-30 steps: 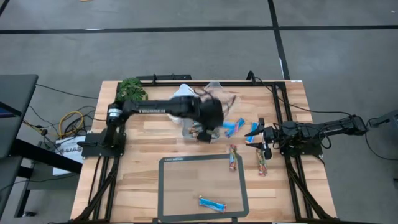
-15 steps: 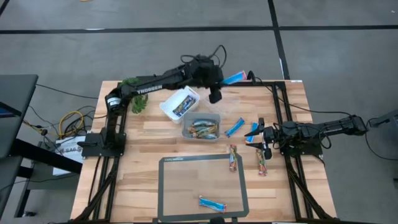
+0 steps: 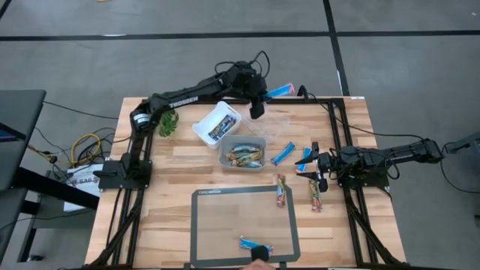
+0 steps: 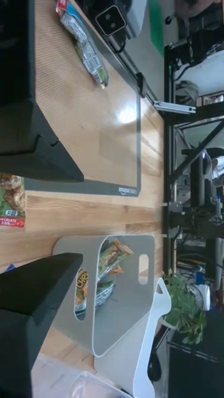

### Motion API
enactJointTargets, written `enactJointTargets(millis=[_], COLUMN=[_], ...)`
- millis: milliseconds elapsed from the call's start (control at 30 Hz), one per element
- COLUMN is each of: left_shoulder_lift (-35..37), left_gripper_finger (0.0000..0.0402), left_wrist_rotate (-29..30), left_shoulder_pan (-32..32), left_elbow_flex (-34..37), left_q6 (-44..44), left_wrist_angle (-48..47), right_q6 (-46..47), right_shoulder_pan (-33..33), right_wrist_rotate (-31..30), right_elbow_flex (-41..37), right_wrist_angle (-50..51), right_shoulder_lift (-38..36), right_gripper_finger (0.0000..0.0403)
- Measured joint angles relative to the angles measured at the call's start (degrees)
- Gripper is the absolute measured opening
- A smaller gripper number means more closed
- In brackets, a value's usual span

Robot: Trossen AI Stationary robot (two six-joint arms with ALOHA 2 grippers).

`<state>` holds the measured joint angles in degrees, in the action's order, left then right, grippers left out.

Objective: Pick and place Granola Bars by type
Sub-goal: Put the red granola bar into the transparent bin

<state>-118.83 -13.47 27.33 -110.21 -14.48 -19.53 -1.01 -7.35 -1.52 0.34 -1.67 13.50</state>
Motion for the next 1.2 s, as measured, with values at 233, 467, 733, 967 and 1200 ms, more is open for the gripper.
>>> enactJointTargets(millis=[233,467,733,967,1200], left_shoulder_lift=[-8.74,-17.74,-19.27,-20.13,-21.65], left_gripper_finger=[0.0064,0.0064,0.0064,0.0064,0.0064], left_wrist_rotate=[0.68,1.78,2.14,2.17,2.89], left_shoulder_pan=[0.22,0.20,0.20,0.00,-0.40], left_elbow_flex=[-9.75,-23.45,-22.01,-21.78,-21.85], left_q6=[-2.72,-6.06,-7.65,-8.00,-8.93], left_wrist_angle=[-9.80,-26.80,-30.61,-33.20,-33.40], right_q6=[0.01,0.00,0.02,0.01,-0.01], right_shoulder_pan=[0.00,0.00,0.00,0.00,0.00], right_wrist_rotate=[-0.06,-0.04,-0.02,-0.02,-0.02], right_elbow_flex=[0.02,0.02,0.02,0.01,0.02], right_wrist_angle=[-0.03,-0.04,-0.04,-0.04,-0.04], right_shoulder_lift=[0.00,-0.02,0.00,-0.02,0.00], right_gripper_finger=[0.0191,0.0191,0.0191,0.0191,0.0191])
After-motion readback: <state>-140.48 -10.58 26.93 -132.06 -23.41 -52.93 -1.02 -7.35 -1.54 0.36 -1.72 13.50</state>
